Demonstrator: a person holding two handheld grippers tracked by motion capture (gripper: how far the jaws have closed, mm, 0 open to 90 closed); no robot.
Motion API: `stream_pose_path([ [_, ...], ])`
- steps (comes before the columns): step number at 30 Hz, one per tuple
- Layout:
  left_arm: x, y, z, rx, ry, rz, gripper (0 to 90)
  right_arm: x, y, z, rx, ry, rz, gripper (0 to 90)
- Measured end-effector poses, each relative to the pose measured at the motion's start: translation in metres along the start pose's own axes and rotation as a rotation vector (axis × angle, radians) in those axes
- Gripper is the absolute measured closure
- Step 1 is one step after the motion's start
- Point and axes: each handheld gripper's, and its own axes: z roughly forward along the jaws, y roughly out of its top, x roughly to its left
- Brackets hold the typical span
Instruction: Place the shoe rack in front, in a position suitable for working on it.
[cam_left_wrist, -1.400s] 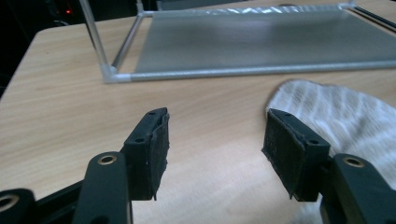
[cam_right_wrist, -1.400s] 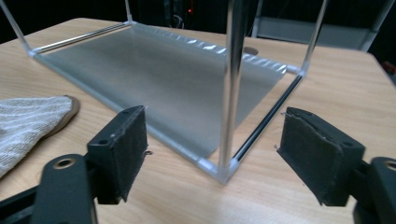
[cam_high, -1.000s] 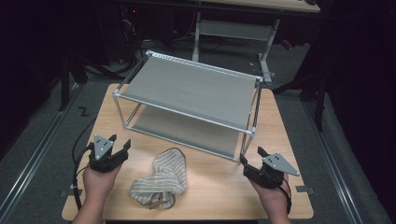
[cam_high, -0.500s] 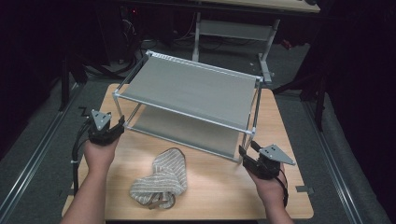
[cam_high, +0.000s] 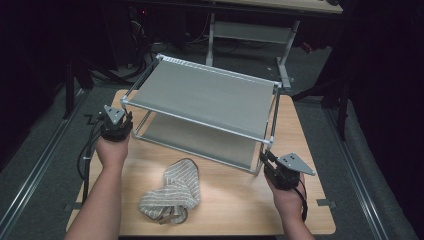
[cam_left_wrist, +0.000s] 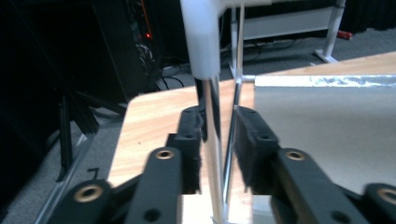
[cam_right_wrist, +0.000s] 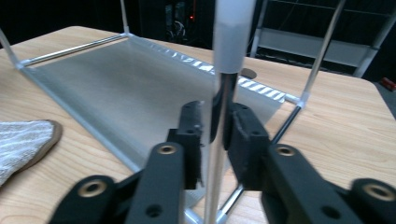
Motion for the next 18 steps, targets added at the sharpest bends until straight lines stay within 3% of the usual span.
stream_pose_path([
  [6, -0.002, 0.0, -0.006, 0.012, -0.021, 0.026, 78.6, -0.004, 0.0, 0.001, 0.006, -0.016, -0.002, 80.2],
  [18, -0.027, -0.01, -0.03, -0.035, -0.109, 0.072, 78.5, -0.029, -0.008, -0.018, 0.007, -0.077, 0.014, 80.2],
])
